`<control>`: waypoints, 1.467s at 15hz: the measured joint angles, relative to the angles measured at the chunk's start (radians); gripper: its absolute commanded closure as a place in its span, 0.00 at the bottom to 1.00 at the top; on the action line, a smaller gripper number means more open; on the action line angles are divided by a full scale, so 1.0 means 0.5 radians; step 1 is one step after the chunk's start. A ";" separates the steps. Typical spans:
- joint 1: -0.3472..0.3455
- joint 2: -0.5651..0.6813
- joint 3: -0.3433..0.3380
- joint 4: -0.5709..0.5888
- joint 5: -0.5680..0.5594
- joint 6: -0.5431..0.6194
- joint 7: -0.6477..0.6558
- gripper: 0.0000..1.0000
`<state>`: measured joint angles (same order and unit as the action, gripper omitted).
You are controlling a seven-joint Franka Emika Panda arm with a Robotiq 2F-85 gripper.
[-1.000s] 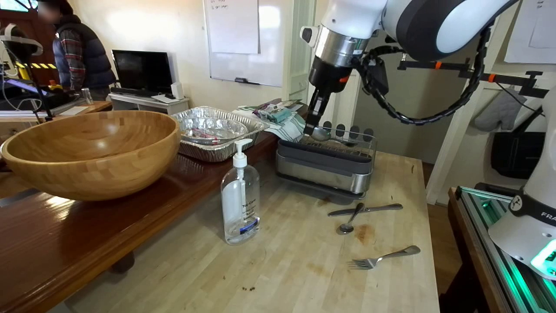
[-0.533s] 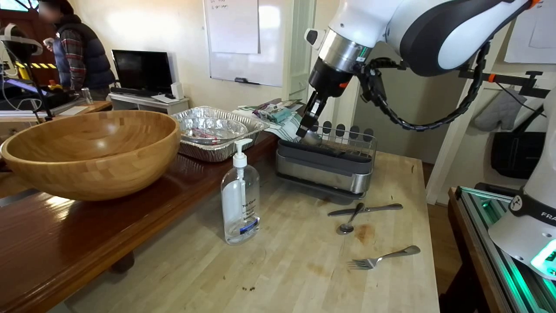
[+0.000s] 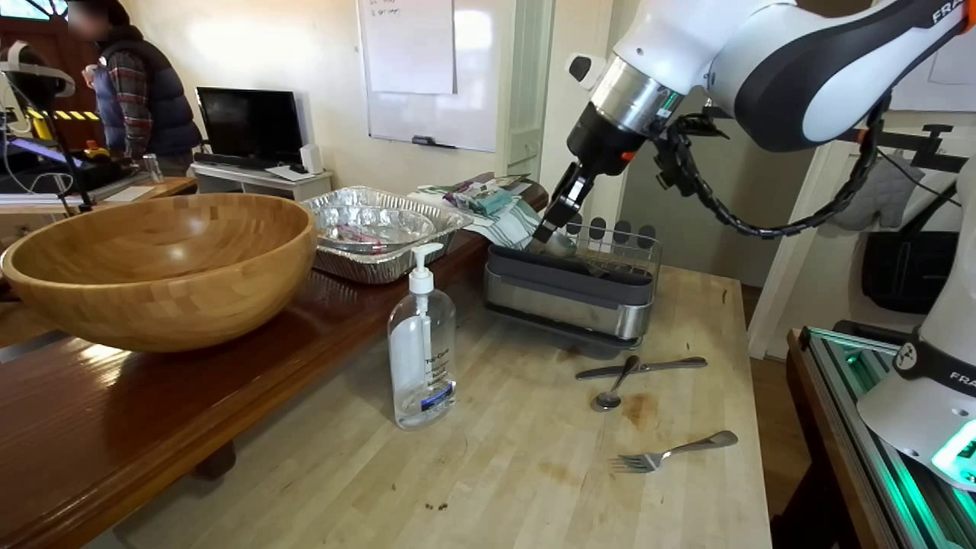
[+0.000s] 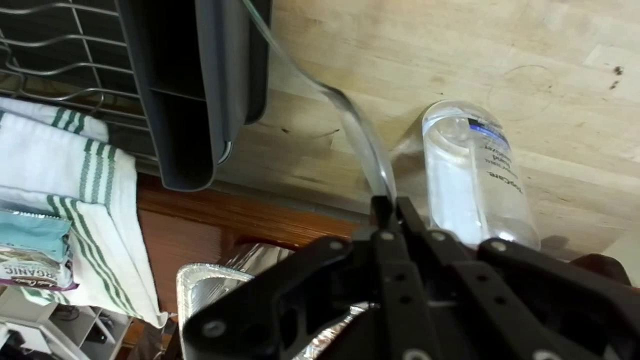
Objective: Put a spoon into the plate rack
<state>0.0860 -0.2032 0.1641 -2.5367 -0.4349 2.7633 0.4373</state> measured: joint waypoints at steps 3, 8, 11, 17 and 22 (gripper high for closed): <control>-0.012 -0.121 0.001 -0.108 -0.003 0.008 0.045 0.99; -0.065 -0.319 0.002 -0.252 -0.053 0.055 0.095 0.99; -0.121 -0.382 -0.001 -0.316 -0.099 0.190 0.095 0.99; -0.206 -0.392 -0.016 -0.431 -0.160 0.633 0.088 0.99; -0.230 -0.349 -0.030 -0.430 -0.213 0.911 0.112 0.99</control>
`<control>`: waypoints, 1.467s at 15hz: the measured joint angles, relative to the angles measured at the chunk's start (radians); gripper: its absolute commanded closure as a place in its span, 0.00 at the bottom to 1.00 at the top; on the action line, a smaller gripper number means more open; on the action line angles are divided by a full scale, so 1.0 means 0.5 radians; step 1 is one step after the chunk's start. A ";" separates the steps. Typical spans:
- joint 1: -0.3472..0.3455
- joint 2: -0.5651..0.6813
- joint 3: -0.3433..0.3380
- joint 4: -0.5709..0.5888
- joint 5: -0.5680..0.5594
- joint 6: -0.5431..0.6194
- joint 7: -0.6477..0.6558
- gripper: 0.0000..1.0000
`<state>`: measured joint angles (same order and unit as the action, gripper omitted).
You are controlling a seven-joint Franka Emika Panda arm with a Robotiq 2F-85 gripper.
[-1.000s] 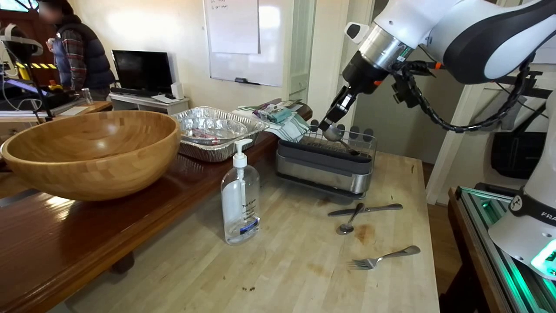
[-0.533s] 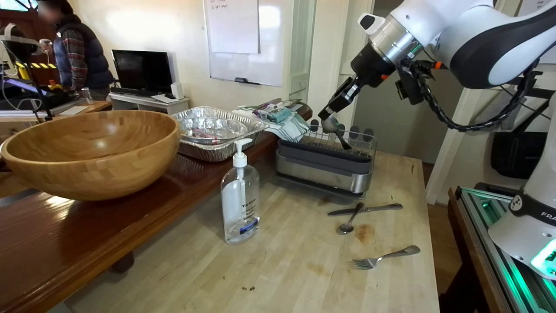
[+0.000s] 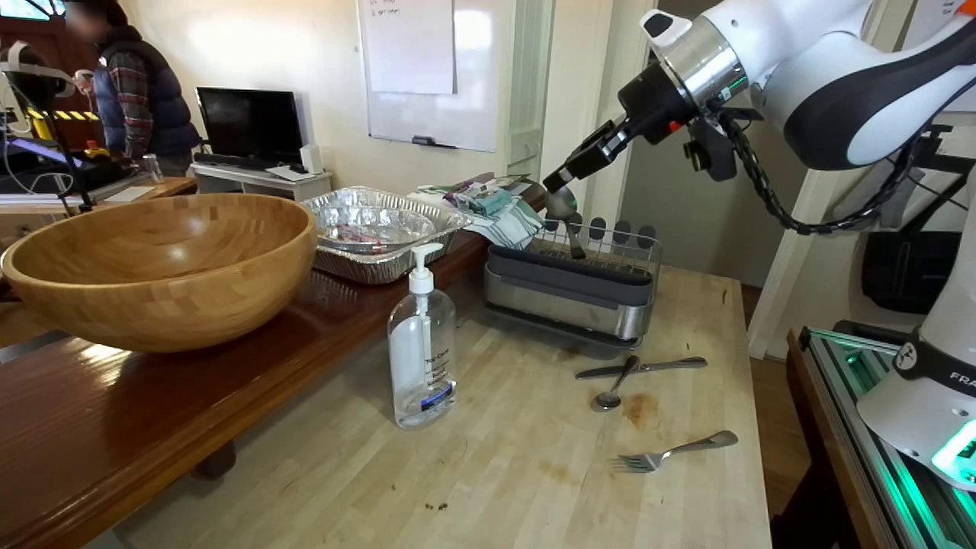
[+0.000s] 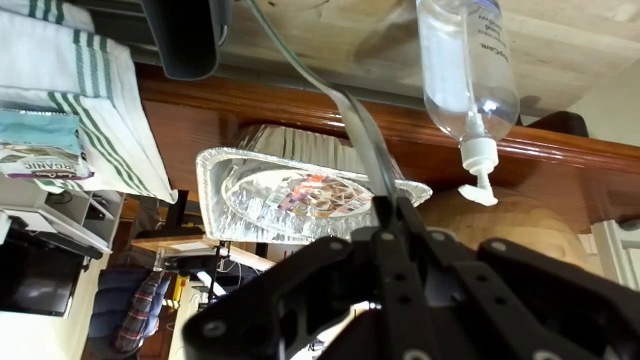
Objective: Put a spoon into the plate rack
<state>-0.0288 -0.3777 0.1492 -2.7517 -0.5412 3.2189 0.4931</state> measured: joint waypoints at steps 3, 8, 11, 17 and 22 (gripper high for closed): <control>-0.015 0.039 -0.001 0.000 -0.057 0.128 0.056 0.99; -0.090 0.105 0.002 0.000 -0.216 0.283 0.251 0.99; -0.182 0.108 0.010 0.003 -0.356 0.299 0.382 0.99; -0.322 0.107 0.013 0.007 -0.668 0.313 0.640 0.99; -0.463 0.105 0.029 0.007 -0.864 0.356 0.778 0.99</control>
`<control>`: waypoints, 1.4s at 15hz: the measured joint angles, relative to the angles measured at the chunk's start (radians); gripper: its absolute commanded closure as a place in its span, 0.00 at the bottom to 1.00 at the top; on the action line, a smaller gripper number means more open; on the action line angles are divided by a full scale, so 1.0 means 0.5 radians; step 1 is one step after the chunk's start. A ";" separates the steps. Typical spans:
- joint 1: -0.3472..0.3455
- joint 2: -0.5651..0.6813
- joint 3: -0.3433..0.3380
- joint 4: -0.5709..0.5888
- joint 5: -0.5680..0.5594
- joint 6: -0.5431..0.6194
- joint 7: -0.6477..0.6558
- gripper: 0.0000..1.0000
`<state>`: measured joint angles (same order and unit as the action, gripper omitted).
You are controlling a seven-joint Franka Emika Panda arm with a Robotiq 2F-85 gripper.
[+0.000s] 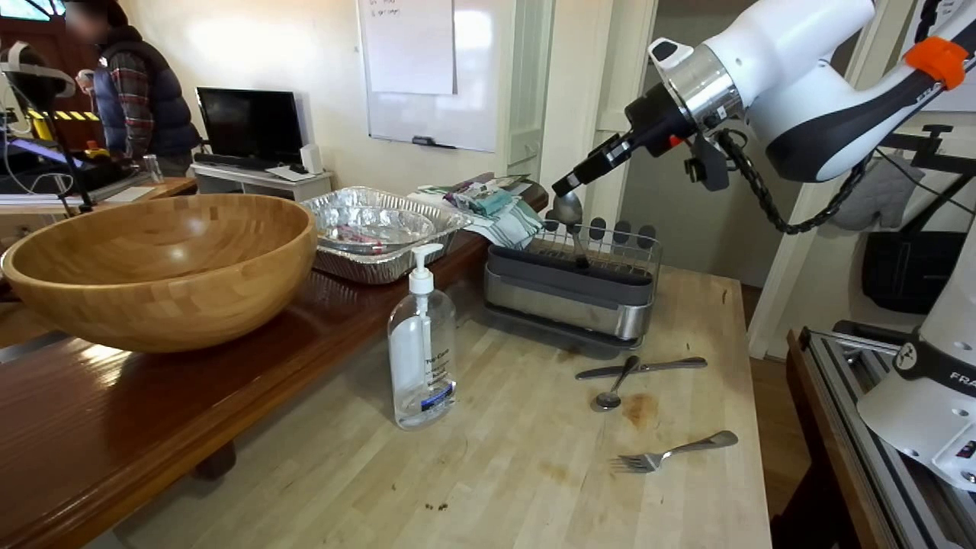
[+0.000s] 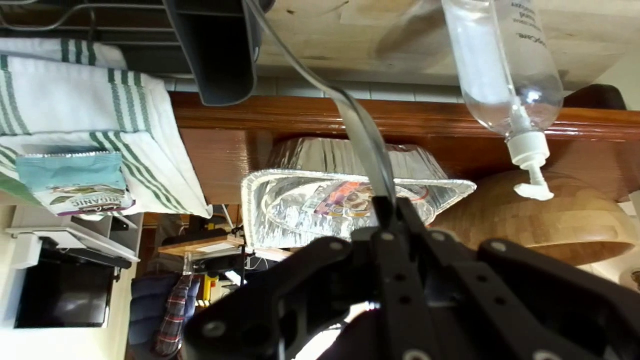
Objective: Put a spoon into the plate rack
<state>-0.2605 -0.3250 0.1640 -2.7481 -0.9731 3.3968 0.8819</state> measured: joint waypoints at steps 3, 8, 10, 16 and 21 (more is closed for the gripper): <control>-0.093 0.000 0.025 0.000 -0.056 0.052 0.010 0.99; -0.222 0.003 0.103 0.000 -0.063 0.160 -0.007 0.99; -0.257 0.011 0.137 -0.001 -0.063 0.199 -0.021 0.99; -0.360 0.115 0.216 -0.001 -0.058 0.336 -0.066 0.99; -0.460 0.227 0.256 -0.001 -0.036 0.419 -0.132 0.99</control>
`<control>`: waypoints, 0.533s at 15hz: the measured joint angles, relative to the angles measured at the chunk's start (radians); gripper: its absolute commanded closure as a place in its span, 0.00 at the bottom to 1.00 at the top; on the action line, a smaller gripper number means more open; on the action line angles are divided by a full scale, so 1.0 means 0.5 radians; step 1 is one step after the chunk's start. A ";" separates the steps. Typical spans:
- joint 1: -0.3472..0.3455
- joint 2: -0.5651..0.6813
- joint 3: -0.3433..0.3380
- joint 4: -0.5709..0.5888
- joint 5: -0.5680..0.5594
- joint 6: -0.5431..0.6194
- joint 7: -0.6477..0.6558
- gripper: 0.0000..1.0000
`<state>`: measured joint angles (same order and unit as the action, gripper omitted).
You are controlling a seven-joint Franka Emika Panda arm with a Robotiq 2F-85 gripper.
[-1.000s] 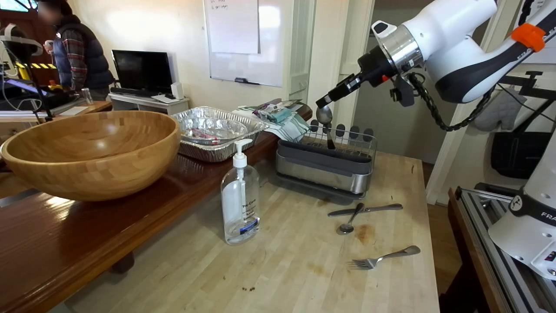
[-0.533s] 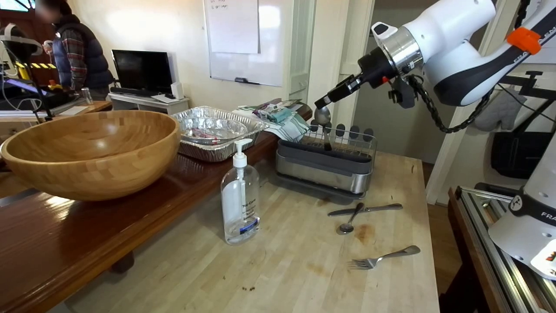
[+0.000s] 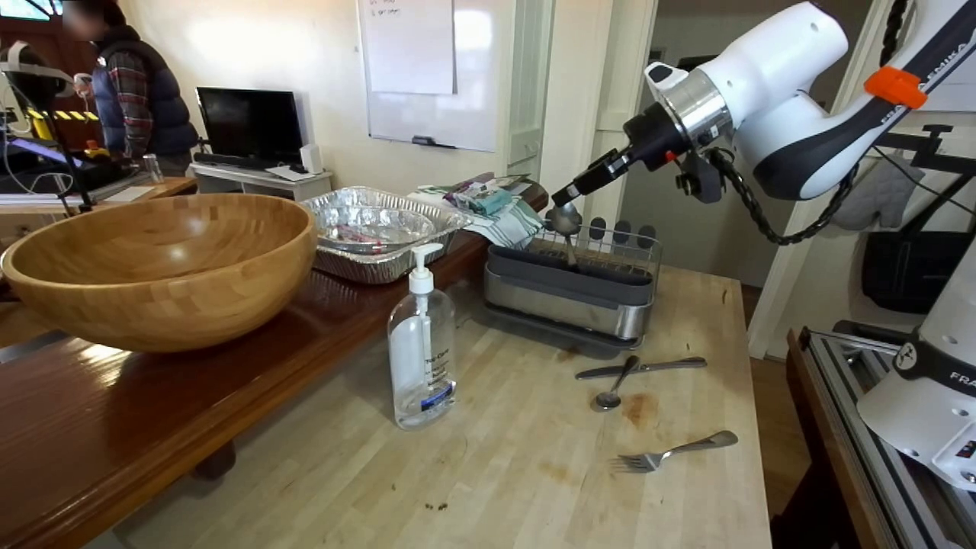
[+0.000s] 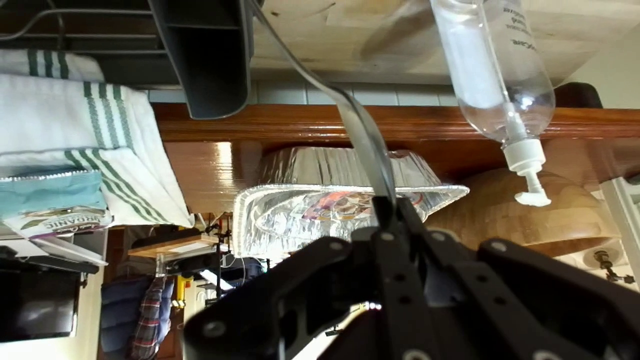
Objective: Put a spoon into the plate rack
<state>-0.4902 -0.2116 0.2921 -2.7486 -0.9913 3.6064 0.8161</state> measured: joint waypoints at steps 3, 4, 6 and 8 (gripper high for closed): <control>-0.042 0.071 0.009 0.000 0.022 0.026 -0.032 0.99; -0.052 0.096 0.010 0.000 0.030 0.026 -0.032 0.99; -0.069 0.145 0.010 0.000 0.046 0.026 -0.032 0.99; -0.081 0.188 0.010 0.001 0.069 0.026 -0.033 0.99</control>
<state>-0.5305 -0.1178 0.2973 -2.7483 -0.9566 3.6193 0.7994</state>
